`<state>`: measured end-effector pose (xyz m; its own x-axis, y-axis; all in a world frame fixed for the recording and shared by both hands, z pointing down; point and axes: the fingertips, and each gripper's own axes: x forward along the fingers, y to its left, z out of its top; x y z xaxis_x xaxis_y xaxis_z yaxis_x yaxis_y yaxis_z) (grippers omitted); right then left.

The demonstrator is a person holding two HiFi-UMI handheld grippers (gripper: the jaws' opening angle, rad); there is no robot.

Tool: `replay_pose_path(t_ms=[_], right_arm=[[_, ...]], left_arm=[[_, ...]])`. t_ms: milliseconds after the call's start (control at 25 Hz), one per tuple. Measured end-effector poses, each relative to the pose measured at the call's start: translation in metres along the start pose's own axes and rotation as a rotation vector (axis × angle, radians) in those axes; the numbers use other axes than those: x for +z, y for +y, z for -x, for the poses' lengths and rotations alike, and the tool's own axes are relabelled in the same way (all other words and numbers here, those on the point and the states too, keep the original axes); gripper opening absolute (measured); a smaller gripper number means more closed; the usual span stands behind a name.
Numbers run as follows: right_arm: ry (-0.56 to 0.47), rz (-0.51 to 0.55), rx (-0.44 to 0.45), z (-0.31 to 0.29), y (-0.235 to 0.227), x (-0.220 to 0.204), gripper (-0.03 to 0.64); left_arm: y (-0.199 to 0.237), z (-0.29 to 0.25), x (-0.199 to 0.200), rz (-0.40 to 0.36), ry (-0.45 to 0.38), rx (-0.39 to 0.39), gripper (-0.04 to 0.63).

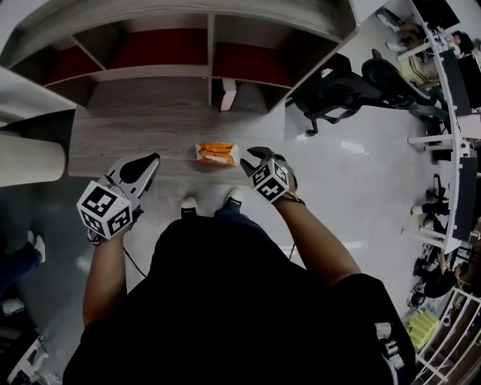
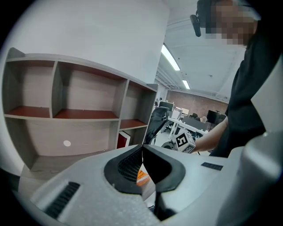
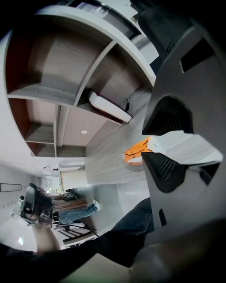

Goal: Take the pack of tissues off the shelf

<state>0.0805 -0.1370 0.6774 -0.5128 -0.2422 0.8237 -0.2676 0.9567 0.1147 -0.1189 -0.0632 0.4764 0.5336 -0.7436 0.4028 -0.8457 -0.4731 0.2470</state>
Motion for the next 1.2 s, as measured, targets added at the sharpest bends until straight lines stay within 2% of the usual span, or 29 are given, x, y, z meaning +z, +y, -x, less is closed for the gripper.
replay_pose_path(t_ms=[640, 1000, 1200], right_arm=[[-0.187, -0.172, -0.179, 0.092, -0.011, 0.009, 0.040], [-0.335, -0.289, -0.294, 0.155, -0.013, 0.043, 0.021], [-0.460, -0.346, -0.317, 0.194, -0.006, 0.077, 0.021]], left_arm=[[-0.021, -0.022, 0.035, -0.111, -0.011, -0.162, 0.018], [-0.028, -0.011, 0.043, -0.156, -0.016, -0.219, 0.018], [-0.024, -0.003, 0.042, -0.162, -0.019, -0.240, 0.018]])
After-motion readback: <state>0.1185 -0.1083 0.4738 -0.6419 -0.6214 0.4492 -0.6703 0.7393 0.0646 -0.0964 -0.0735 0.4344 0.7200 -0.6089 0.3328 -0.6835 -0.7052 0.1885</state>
